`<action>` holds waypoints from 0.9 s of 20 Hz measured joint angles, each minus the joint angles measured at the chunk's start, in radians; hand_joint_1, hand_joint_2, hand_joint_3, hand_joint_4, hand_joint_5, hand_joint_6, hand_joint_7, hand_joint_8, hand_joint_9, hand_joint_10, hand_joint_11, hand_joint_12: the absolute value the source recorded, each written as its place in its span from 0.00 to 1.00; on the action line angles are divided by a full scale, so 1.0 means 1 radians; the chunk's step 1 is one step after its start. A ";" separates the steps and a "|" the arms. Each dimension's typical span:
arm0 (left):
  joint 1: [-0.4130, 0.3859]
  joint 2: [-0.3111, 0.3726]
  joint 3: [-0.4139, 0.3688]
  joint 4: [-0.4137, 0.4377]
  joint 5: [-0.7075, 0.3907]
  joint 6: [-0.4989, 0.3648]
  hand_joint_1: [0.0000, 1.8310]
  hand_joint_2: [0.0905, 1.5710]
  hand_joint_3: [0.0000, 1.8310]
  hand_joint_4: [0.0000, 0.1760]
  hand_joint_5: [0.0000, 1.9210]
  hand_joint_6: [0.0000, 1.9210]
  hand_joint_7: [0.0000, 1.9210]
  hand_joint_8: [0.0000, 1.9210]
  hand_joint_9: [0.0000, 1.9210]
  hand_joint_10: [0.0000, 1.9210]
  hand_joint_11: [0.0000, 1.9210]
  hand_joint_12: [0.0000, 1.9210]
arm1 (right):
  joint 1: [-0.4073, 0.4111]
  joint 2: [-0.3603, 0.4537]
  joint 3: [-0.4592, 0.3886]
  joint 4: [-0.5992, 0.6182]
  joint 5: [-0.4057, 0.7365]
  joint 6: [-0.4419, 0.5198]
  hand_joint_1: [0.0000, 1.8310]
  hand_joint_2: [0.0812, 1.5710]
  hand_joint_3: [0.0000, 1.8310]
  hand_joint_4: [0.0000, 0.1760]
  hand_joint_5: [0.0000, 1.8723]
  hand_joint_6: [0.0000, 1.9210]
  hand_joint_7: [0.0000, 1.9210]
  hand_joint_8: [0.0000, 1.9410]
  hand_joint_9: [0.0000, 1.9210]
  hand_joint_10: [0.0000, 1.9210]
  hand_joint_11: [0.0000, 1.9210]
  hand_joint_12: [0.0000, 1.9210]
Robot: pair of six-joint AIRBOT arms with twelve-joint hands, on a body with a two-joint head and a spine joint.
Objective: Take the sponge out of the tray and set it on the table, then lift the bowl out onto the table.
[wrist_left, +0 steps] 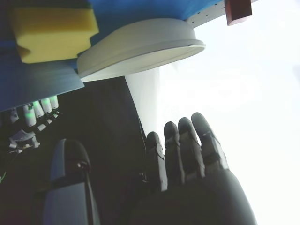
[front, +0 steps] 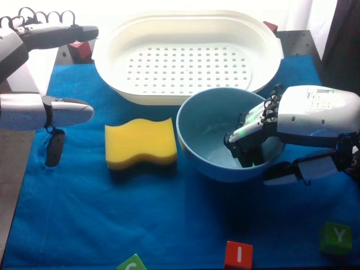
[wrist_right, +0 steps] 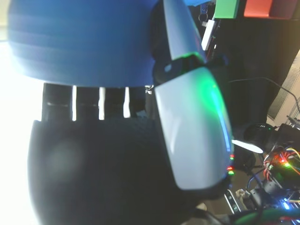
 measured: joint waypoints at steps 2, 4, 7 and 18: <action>0.000 0.000 0.000 0.000 0.000 0.000 0.39 0.56 0.00 0.64 0.20 0.00 0.19 0.00 0.17 0.00 0.00 0.40 | 0.000 0.016 -0.013 -0.014 -0.008 -0.001 0.30 0.83 0.00 0.00 0.18 0.09 0.27 0.01 0.24 0.01 0.08 0.37; 0.002 0.000 0.000 -0.002 0.000 0.000 0.39 0.56 0.00 0.60 0.21 0.00 0.19 0.00 0.17 0.00 0.00 0.42 | -0.002 0.031 -0.018 -0.020 -0.003 0.000 0.25 0.77 0.00 0.27 0.06 0.00 0.11 0.00 0.10 0.00 0.00 0.27; 0.002 0.000 0.000 0.000 0.000 0.000 0.40 0.56 0.00 0.59 0.20 0.00 0.18 0.00 0.16 0.00 0.00 0.38 | 0.004 0.048 -0.020 -0.011 0.005 0.000 0.21 0.70 0.00 0.89 0.01 0.00 0.00 0.00 0.00 0.00 0.00 0.00; 0.070 0.018 -0.050 -0.018 -0.131 -0.002 0.43 0.57 0.00 0.34 0.21 0.00 0.16 0.00 0.13 0.00 0.00 0.30 | 0.003 0.266 -0.147 0.263 0.190 -0.149 0.24 0.62 0.01 0.53 0.05 0.00 0.00 0.00 0.00 0.00 0.00 0.00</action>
